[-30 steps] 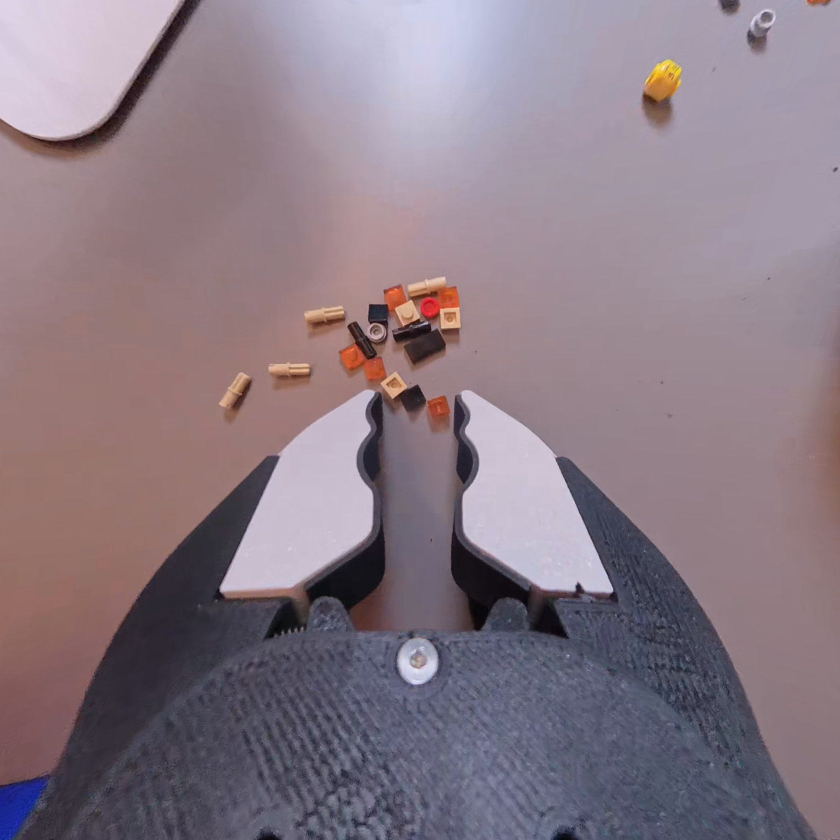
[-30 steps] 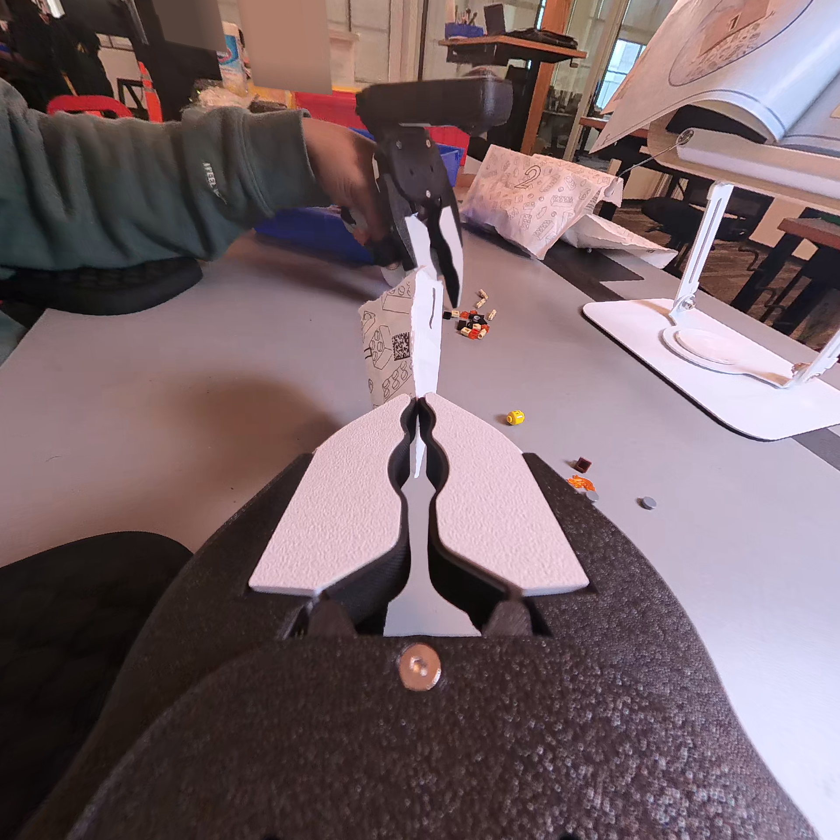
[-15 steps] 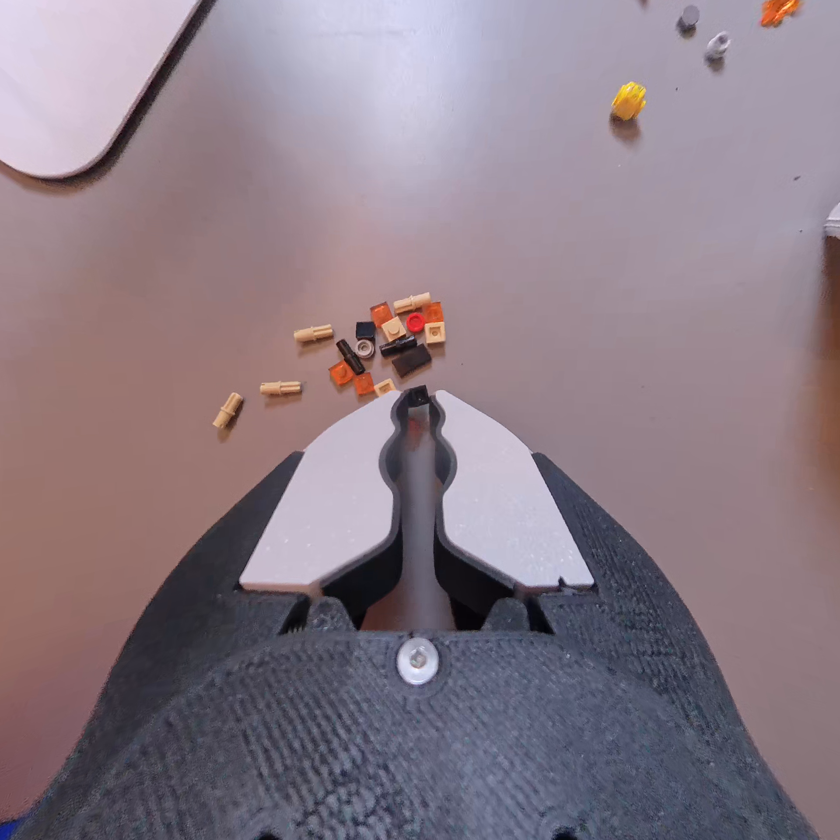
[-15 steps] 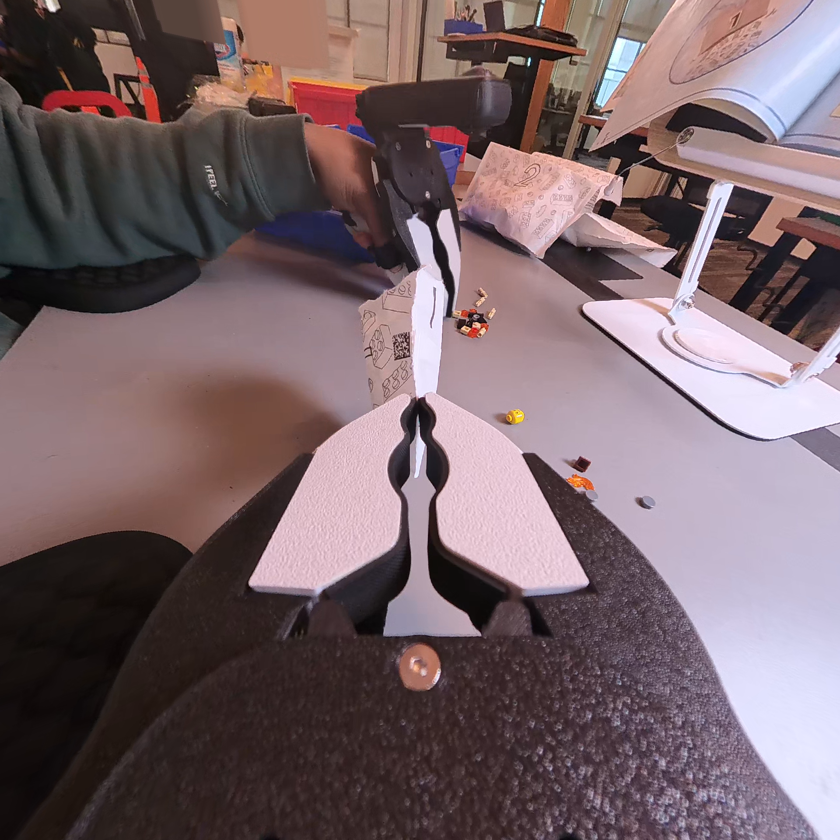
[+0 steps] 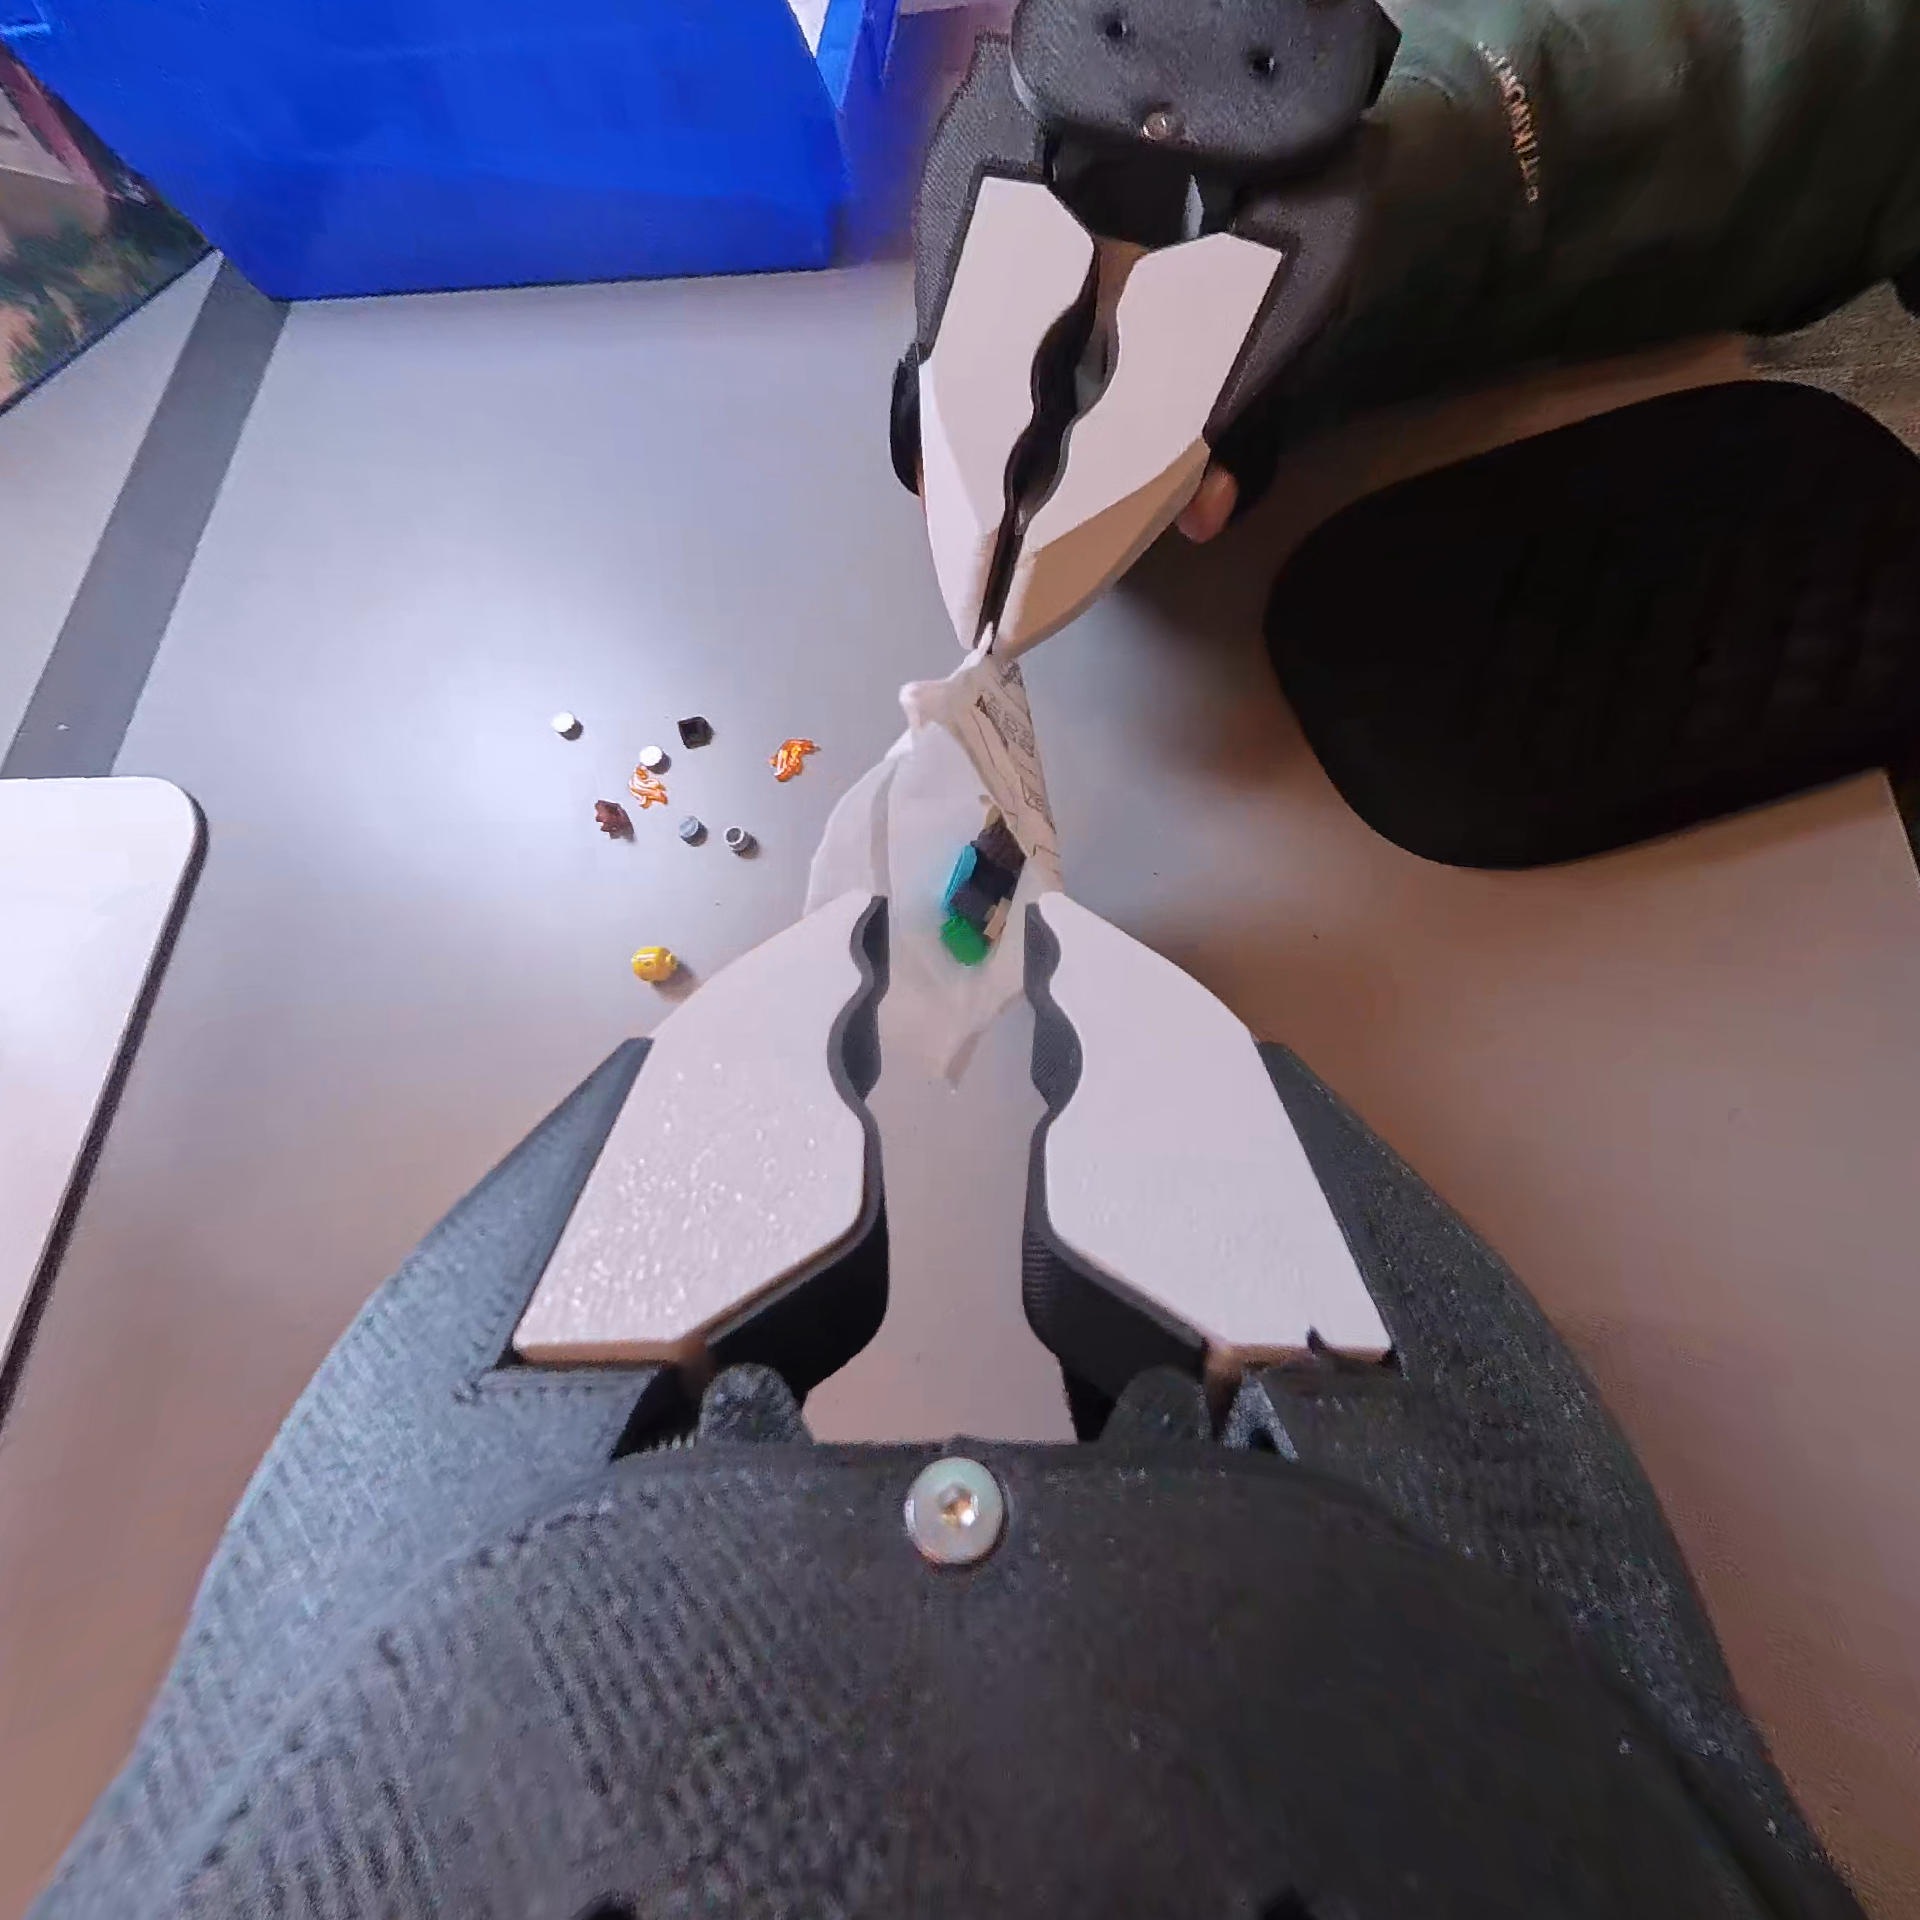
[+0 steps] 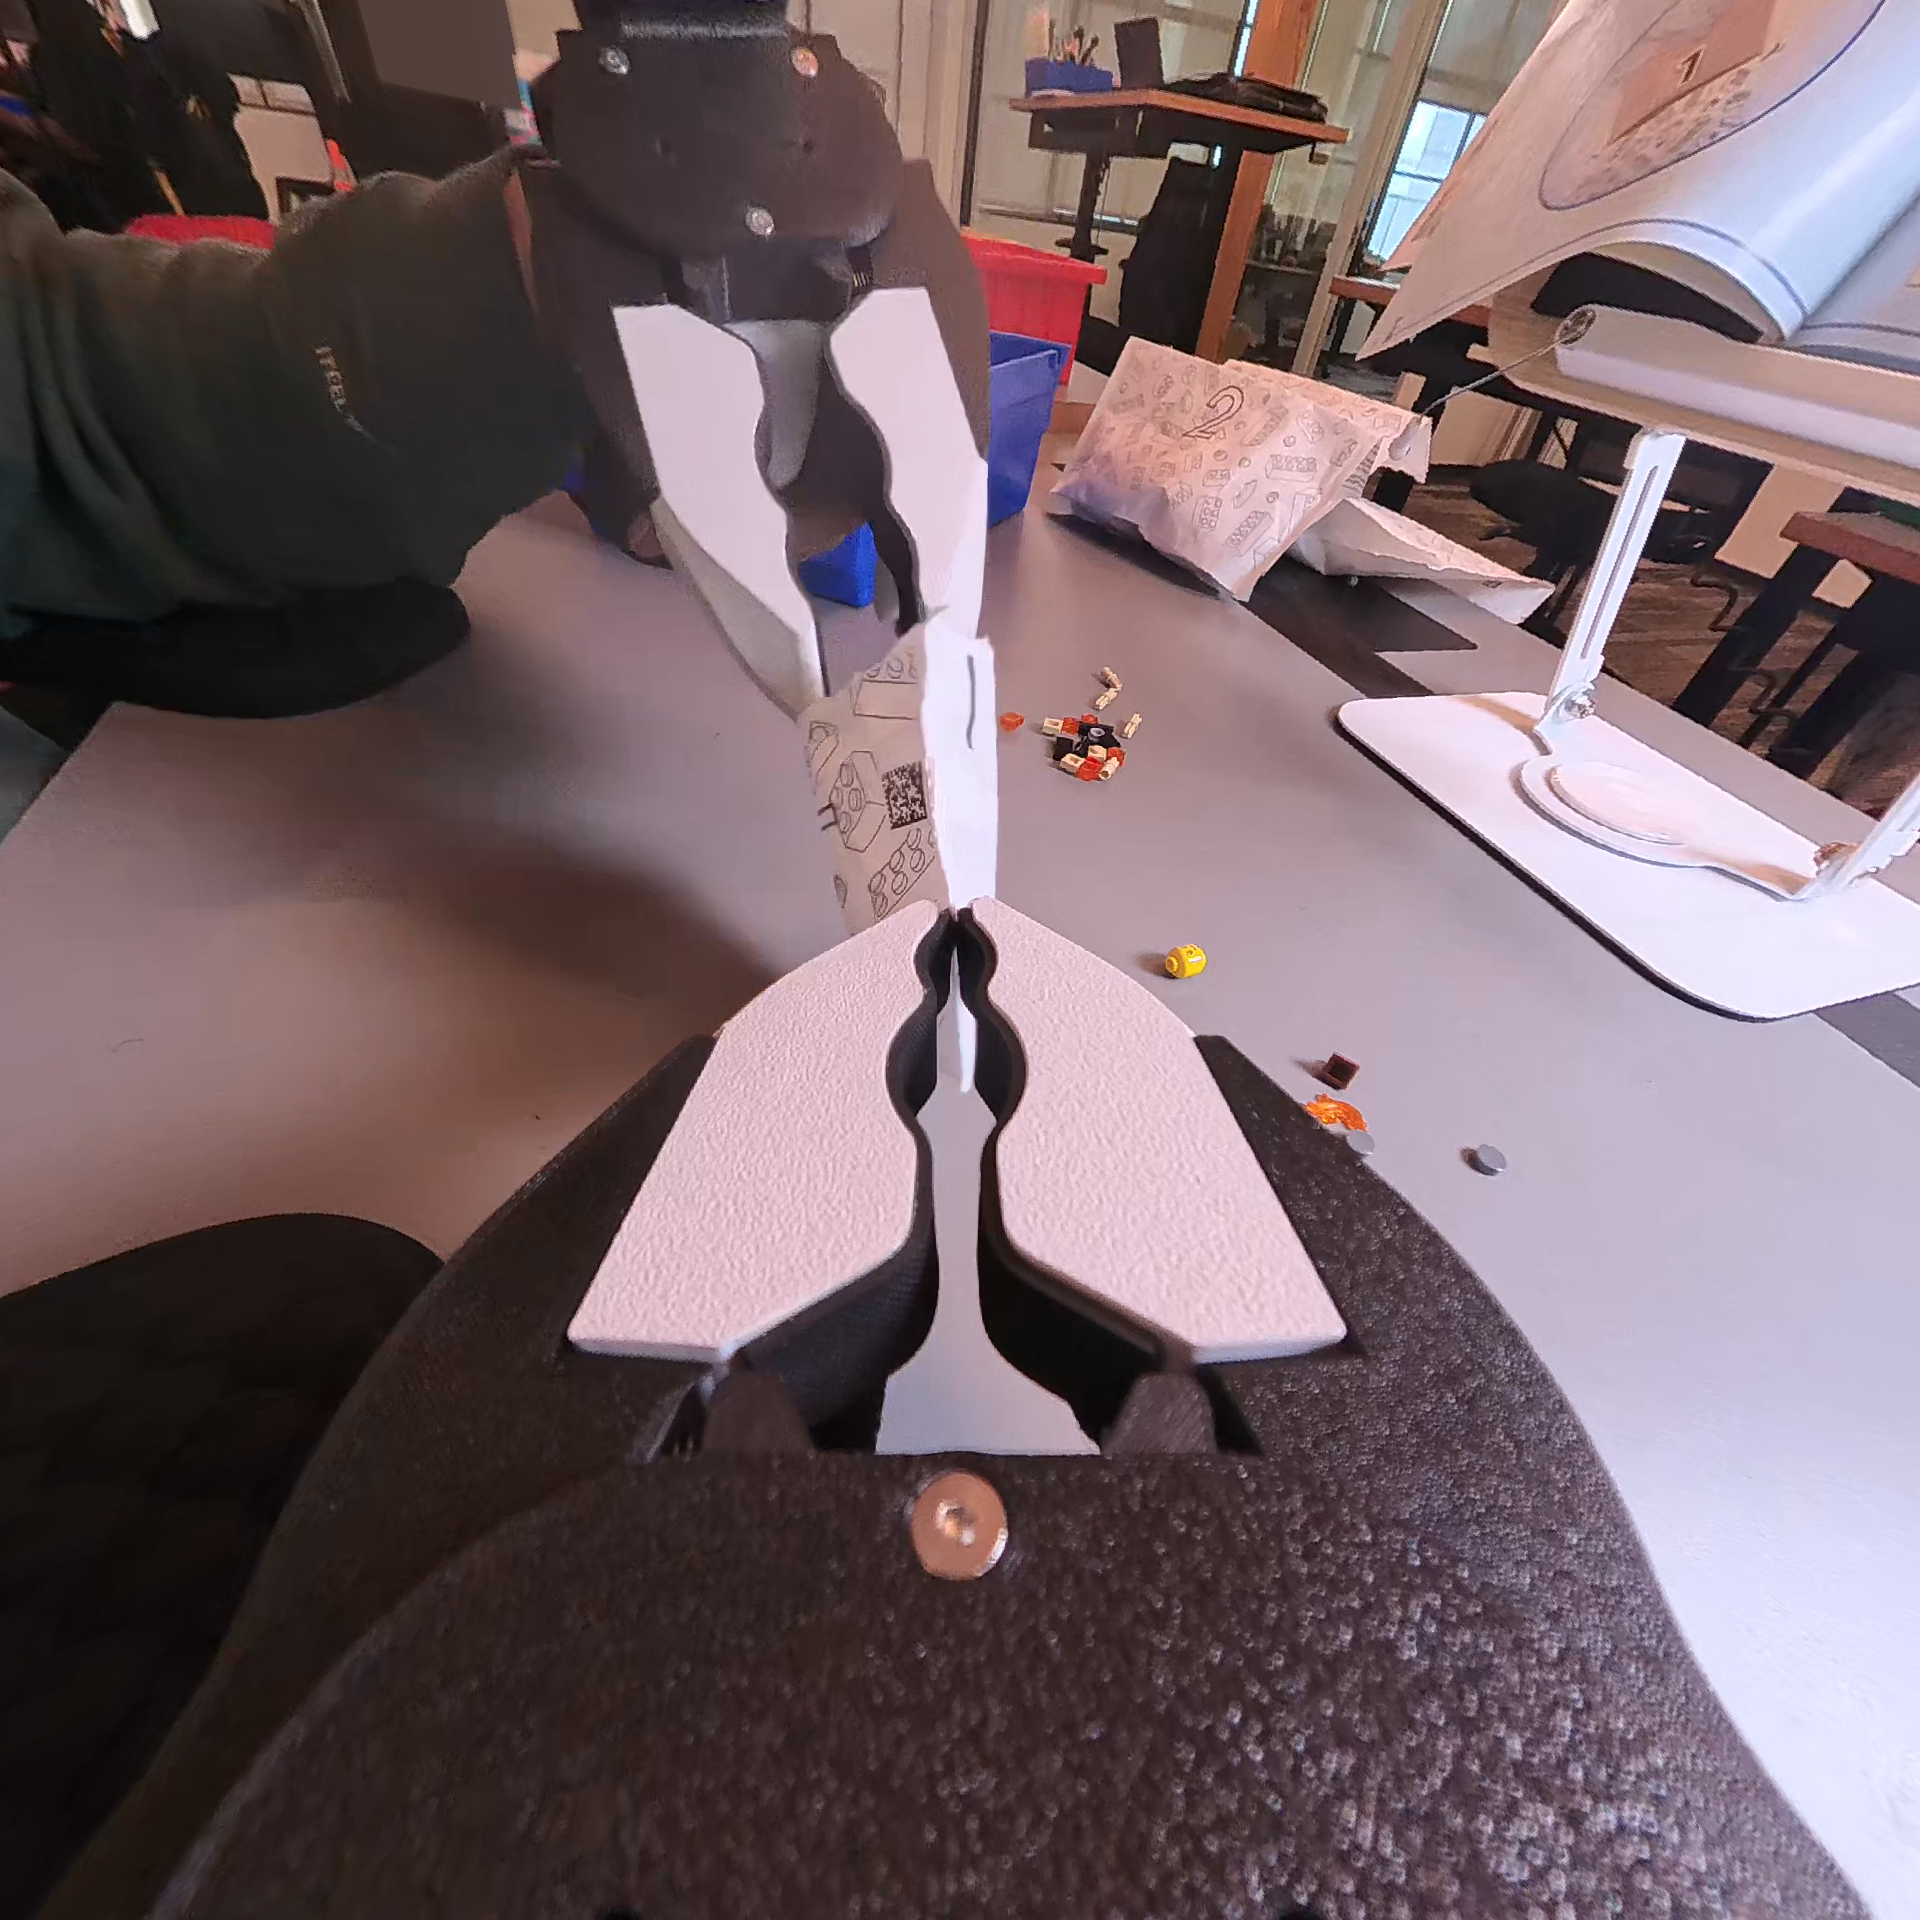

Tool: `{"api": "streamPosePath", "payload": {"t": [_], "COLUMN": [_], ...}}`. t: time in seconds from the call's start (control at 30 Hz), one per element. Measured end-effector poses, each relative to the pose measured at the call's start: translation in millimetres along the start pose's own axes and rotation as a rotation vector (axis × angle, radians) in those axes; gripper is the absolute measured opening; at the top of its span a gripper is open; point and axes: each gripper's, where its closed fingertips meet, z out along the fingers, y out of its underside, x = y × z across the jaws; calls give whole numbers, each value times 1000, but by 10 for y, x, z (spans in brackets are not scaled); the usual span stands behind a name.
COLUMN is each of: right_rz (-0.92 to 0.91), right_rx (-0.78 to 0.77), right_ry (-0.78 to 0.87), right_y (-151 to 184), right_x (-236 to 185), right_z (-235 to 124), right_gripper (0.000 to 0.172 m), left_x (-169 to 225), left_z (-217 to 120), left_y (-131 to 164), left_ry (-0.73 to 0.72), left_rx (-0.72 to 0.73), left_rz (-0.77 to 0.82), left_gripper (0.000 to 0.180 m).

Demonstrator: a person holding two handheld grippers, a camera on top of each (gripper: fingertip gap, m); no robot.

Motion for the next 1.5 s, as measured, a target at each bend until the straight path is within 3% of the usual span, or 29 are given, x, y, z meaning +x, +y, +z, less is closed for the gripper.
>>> {"api": "streamPosePath", "payload": {"t": [0.07, 0.17, 0.3, 0.37, 0.47, 0.63, 0.83, 0.93, 1.1, 1.2, 1.37, 1.5], "right_rz": [0, 4, 15, 13, 3, -5, 1, 35, 15, -28, -83, -91], "right_rx": [5, 34, 109, 125, 124, 112, 93, 89, 147, 216, 282, 294], "right_ry": [0, 2, -19, -24, -14, 49, 214, 316, 374, 375, 354, 346], "right_y": [-10, -58, -171, -201, -204, -200, -230, -236, -345, -477, -623, -641], "right_x": [1, 9, -29, -54, -78, -49, 45, 109, 90, 39, -97, -132], "right_z": [-4, -24, -52, -48, -17, 23, 67, 74, 64, 7, -25, -28], "right_gripper": [1, 1, 1, 0, 0, 0, 0, 0, 0, 0, 0, 0], "left_x": [-39, -357, -910, -1005, -1033, -1012, -1005, -950, -524, -240, -99, -100], "left_z": [-67, -352, -725, -731, -615, -519, -483, -440, -407, -469, -426, -493], "left_y": [16, 117, 907, 1269, 1508, 1661, 1636, 1411, 145, -422, -585, -589], "left_ry": [-6, -127, -339, -339, -299, -275, -270, -231, -85, -51, -59, -29], "left_rx": [0, -31, -287, -350, -375, -416, -411, -333, 70, 213, 229, 270], "left_rz": [2, -72, -252, -392, -489, -521, -494, -452, -259, -166, -137, -138], "left_gripper": [28, 26, 27, 30, 30, 24, 8, 8, 8, 8, 8, 27]}}
